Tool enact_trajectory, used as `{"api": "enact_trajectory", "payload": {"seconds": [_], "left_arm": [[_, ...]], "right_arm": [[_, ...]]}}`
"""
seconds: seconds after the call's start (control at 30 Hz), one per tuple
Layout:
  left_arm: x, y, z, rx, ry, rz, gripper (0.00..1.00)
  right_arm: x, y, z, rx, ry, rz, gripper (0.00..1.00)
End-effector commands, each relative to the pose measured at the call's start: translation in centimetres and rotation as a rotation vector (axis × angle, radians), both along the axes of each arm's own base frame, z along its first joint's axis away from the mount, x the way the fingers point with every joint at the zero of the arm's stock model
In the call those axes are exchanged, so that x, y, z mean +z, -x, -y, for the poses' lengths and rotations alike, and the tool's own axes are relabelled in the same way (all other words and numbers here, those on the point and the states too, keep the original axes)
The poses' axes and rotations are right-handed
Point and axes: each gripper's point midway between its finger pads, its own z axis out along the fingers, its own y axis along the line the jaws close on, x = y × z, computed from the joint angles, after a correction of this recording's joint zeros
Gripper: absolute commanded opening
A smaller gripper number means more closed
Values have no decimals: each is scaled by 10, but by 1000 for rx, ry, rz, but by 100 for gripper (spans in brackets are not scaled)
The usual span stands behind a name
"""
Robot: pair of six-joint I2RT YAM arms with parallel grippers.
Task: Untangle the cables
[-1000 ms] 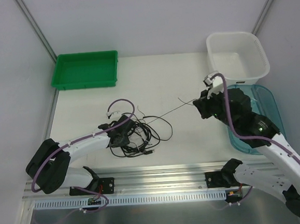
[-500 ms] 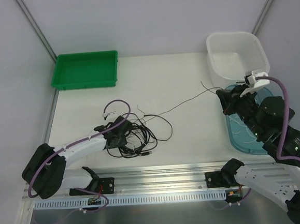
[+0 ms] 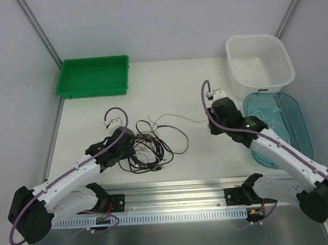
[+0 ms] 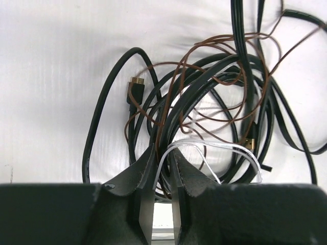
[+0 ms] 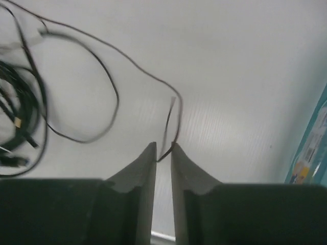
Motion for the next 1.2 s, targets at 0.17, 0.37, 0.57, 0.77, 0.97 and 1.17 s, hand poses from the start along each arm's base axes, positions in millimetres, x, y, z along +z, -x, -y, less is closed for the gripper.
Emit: {"api": "enact_trajectory", "payload": {"seconds": [0.17,0.37,0.57,0.77,0.97,1.17], "left_arm": [[19,2,10,-73,55,17,14],[11,6,13,-79,60,-21,14],[15,8,16,-72,96,-14,14],[17,9,15,-63,112,-1,13],[10,13,10,-49,108,-6,14],[0,16,2,-24,84,-15,17]], "right_arm": [[-85,14,-54,104,48,-286,56],[-53,37,-144,383,-155,-198,64],[-69,62,-207,600,-294,-269,63],[-102,75,-251,660,-350,-363,62],[-132,86,-263,677,-317,-427,43],[-95,73,-242,638,-251,-297,1]]}}
